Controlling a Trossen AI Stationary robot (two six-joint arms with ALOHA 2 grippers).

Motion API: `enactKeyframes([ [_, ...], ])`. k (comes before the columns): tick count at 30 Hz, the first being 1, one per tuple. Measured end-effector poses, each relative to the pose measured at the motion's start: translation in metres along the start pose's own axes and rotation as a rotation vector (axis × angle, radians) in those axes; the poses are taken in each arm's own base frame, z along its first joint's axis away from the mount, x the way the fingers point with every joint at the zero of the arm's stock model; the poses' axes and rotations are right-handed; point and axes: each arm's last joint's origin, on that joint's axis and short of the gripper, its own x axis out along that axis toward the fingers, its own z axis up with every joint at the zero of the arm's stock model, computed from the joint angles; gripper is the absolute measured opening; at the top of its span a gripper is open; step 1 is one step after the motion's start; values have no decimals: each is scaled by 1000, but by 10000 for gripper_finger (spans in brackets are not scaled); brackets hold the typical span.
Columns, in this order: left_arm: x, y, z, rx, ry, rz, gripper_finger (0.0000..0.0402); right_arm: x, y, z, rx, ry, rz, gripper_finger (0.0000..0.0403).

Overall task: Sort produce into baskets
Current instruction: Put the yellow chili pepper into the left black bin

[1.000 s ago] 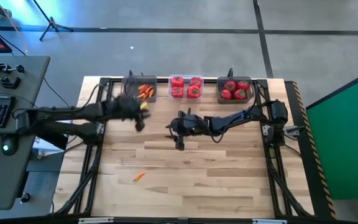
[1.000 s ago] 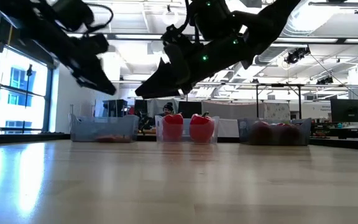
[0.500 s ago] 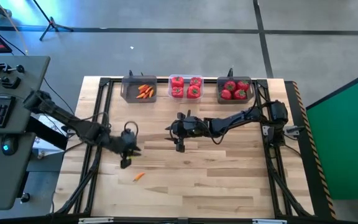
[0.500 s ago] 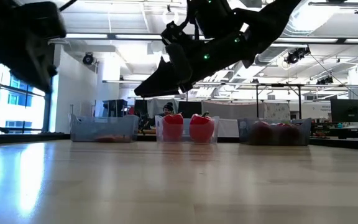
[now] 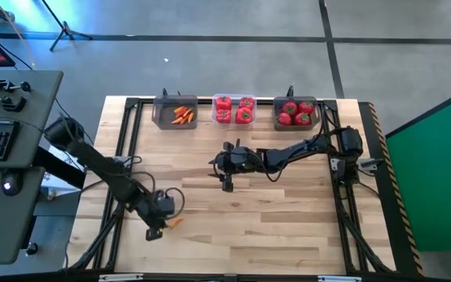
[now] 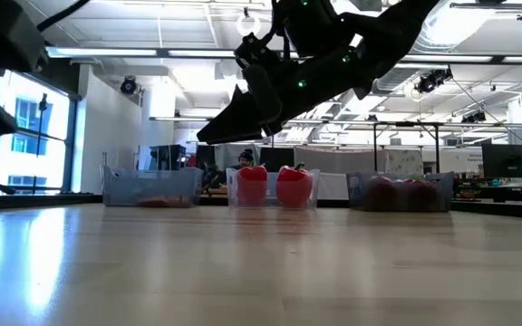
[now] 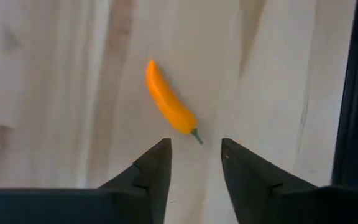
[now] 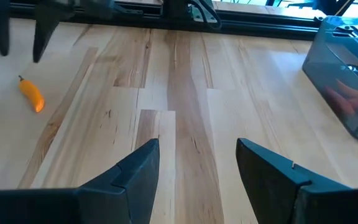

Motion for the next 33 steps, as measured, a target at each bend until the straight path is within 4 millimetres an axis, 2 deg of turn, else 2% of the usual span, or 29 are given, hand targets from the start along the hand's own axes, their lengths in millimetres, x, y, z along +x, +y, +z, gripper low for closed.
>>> enactKeyframes([
  [4,13,-7,4,-84,72,9,160,0,0,0,0,0,0,204],
  [8,25,-6,7,-184,108,17,185,0,0,0,-9,0,-3,204],
  [15,37,-4,7,-268,177,15,182,0,0,0,-13,1,-7,204],
  [21,40,-4,7,-308,172,40,144,0,0,0,-16,1,-9,204],
  [33,41,-2,6,-238,160,54,6,0,0,0,-19,2,-13,204],
])
